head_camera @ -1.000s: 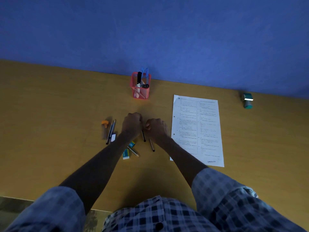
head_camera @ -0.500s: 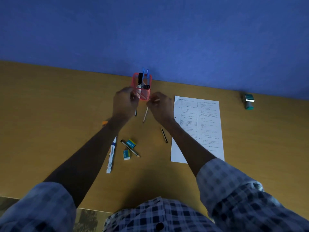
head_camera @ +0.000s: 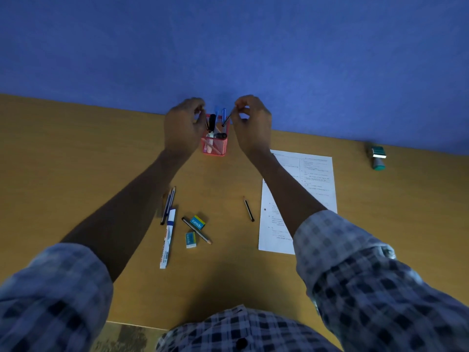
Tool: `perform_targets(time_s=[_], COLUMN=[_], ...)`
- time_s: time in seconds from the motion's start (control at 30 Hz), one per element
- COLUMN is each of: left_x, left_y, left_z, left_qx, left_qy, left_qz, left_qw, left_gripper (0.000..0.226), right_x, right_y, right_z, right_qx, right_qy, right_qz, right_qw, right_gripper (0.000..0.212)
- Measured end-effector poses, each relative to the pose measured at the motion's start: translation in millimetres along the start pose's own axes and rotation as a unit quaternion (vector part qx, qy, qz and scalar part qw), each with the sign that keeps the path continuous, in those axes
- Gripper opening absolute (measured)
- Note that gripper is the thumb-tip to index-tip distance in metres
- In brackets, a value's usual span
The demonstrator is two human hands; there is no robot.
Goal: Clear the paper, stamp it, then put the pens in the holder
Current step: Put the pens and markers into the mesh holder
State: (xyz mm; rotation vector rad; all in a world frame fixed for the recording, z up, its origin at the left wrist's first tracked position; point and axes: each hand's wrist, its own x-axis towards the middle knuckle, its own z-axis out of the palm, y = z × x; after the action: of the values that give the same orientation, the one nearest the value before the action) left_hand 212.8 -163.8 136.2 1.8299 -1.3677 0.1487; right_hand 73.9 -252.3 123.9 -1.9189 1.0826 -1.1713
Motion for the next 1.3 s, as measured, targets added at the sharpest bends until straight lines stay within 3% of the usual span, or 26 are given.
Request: perform_targets(time_s=[0.17, 0.3, 0.4, 0.63, 0.87, 1.13, 1.3], left_x=[-1, -6, -15, -56, -99, -120, -125], left_y=[-8, -11, -13, -32, -46, -58, -60], left_z=[12, 16, 11, -3, -16, -26, -23], left_qx=[0.045, 0.075, 0.088, 0.094, 0.150, 0.326, 0.374], left_qy=[-0.060, -0.099, -0.073, -0.104, -0.241, -0.349, -0.359], left_qz=[-0.013, -0.021, -0.017, -0.128, -0.239, -0.146, -0.114], left_qw=[0.997, 0.992, 0.993, 0.982, 0.929, 0.867, 0.848], left_gripper=[0.020, 0.029, 0.036, 0.031, 0.035, 0.022, 0.013], right_x=[0, -2, -12, -57, -110, -167, -179], right_y=[13, 13, 16, 34, 30, -1, -14], right_z=[13, 15, 10, -4, 2, 25, 48], right_qx=[-0.081, -0.143, -0.158, -0.173, -0.152, -0.169, -0.259], right_qy=[-0.059, -0.123, -0.105, -0.113, -0.249, -0.398, -0.421], right_qz=[-0.017, 0.001, 0.012, 0.035, 0.026, -0.021, -0.076], right_qw=[0.995, 0.982, 0.982, 0.978, 0.956, 0.901, 0.866], right_gripper=[0.007, 0.031, 0.036, 0.032, 0.022, 0.022, 0.030])
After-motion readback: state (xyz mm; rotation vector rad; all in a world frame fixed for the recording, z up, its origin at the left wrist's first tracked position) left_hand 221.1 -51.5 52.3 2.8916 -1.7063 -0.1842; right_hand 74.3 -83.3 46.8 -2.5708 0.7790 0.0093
